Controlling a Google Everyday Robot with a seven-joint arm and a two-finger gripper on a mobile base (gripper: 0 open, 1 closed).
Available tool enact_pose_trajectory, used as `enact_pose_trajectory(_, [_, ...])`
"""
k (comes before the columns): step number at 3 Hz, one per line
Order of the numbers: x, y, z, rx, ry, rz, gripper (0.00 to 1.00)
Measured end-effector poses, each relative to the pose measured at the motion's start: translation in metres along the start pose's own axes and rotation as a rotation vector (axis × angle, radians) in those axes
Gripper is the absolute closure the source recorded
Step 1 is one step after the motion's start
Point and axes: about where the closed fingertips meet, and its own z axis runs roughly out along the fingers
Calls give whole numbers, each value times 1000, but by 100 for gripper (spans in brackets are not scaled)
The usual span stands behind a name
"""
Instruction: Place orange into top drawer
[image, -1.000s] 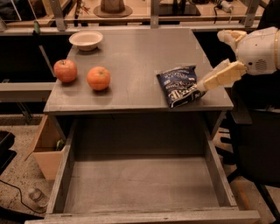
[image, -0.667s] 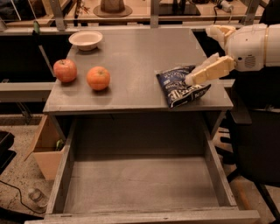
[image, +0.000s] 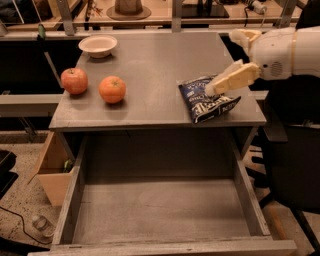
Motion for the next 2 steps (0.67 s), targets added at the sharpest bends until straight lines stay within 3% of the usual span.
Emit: enact_pose_trajectory(2, [-18, -25, 99, -79, -74, 20, 0])
